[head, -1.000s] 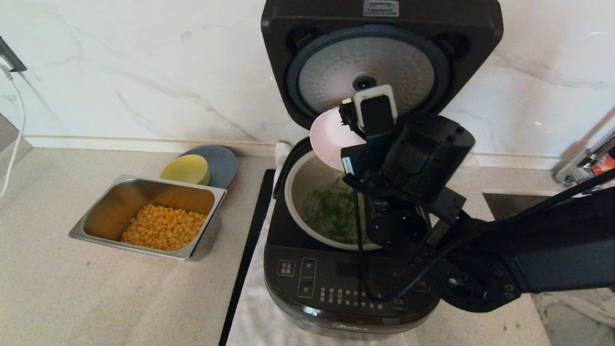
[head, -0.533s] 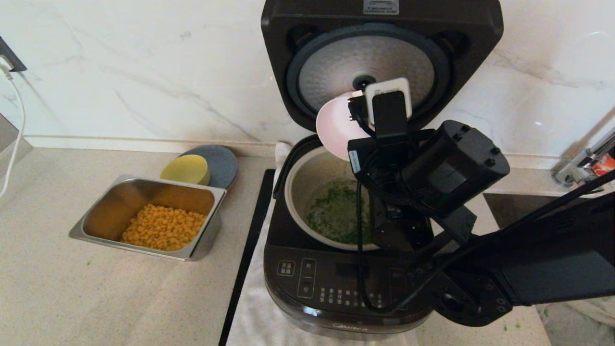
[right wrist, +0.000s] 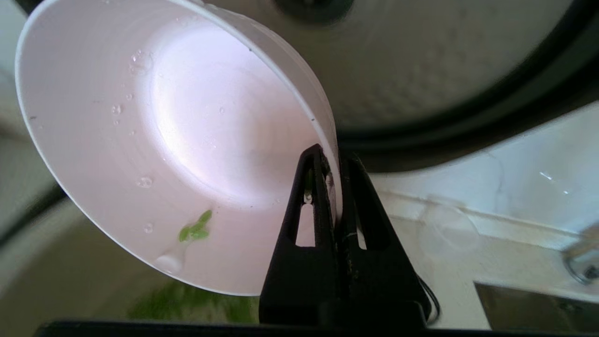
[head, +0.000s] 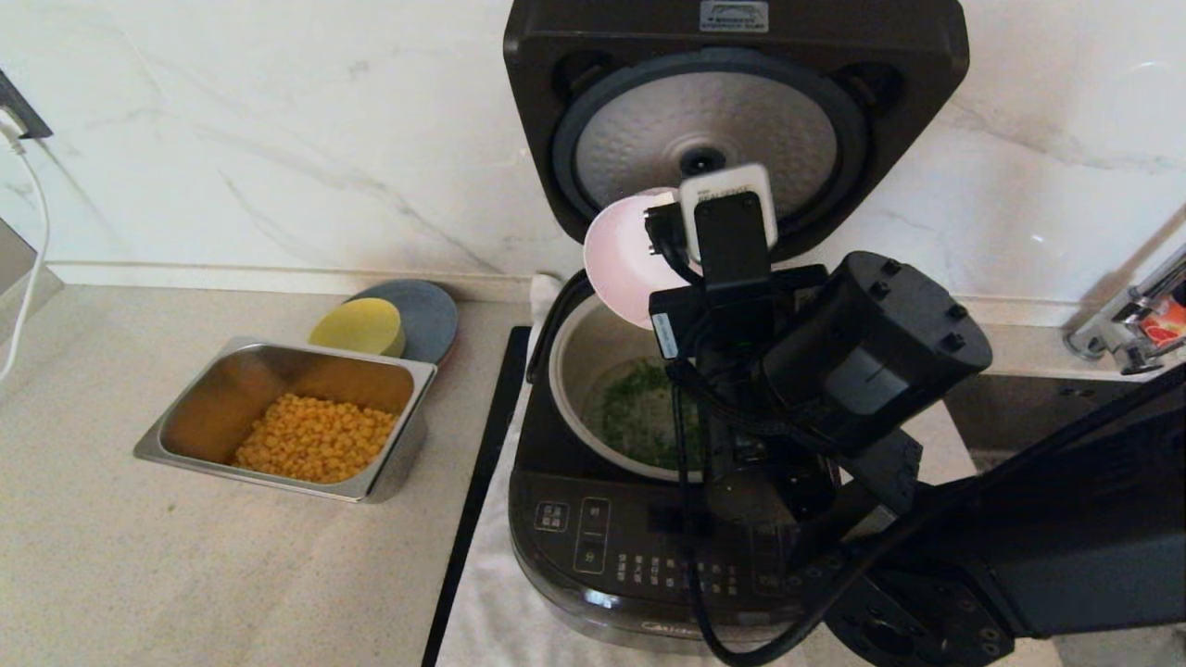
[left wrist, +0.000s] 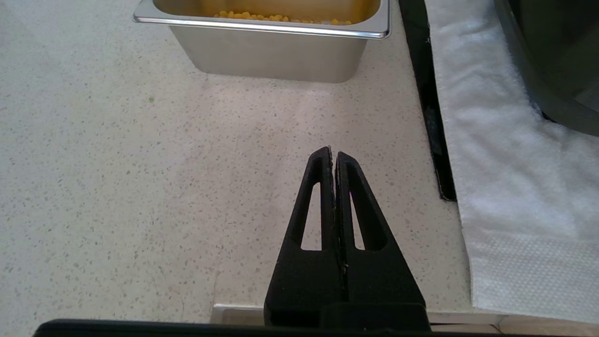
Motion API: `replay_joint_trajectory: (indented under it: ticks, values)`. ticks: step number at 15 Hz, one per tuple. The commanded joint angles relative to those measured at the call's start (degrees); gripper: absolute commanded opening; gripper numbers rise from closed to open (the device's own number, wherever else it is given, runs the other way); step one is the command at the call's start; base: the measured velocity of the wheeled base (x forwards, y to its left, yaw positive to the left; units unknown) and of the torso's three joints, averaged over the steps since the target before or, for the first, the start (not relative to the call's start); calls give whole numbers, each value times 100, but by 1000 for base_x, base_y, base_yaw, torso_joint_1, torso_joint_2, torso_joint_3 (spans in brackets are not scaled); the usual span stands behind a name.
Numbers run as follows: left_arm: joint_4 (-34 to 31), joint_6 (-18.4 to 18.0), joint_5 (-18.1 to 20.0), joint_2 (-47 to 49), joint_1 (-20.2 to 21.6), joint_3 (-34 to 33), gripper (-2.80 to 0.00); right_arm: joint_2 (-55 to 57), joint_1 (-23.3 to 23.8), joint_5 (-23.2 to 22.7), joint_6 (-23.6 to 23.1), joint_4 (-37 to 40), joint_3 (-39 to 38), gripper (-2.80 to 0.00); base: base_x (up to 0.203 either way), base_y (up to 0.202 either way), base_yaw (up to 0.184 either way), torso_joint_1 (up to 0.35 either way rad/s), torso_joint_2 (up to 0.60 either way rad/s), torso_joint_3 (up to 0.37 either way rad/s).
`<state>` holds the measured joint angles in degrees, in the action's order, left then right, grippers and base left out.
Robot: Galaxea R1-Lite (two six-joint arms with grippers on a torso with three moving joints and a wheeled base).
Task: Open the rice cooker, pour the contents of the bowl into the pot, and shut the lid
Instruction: Pour the water from the bowl into the rice cooker
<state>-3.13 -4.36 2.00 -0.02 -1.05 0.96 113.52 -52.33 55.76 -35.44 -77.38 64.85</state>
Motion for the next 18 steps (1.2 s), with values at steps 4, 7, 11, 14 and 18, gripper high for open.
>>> replay_joint_trajectory:
  ticks: [4, 7, 11, 14, 18]
  values:
    - [-3, -4, 2, -6, -1, 0, -280, -253, -43, 58, 197, 514, -127, -280, 0, 0, 0, 0, 0, 0]
    - [-3, -4, 2, -6, -1, 0, -280, -676, -85, 53, 788, 1659, -57, -280, 0, 0, 0, 0, 0, 0]
    - [-3, -4, 2, -6, -1, 0, -280, -1425, -87, -120, 1957, 3766, 7, -280, 0, 0, 0, 0, 0, 0]
    - [-3, -4, 2, -6, -1, 0, -280, -2051, -92, -439, 3390, 5976, 348, -280, 0, 0, 0, 0, 0, 0]
    - [-3, -4, 2, -6, -1, 0, -280, -3139, -71, -1521, 5135, 9058, 790, -280, 0, 0, 0, 0, 0, 0]
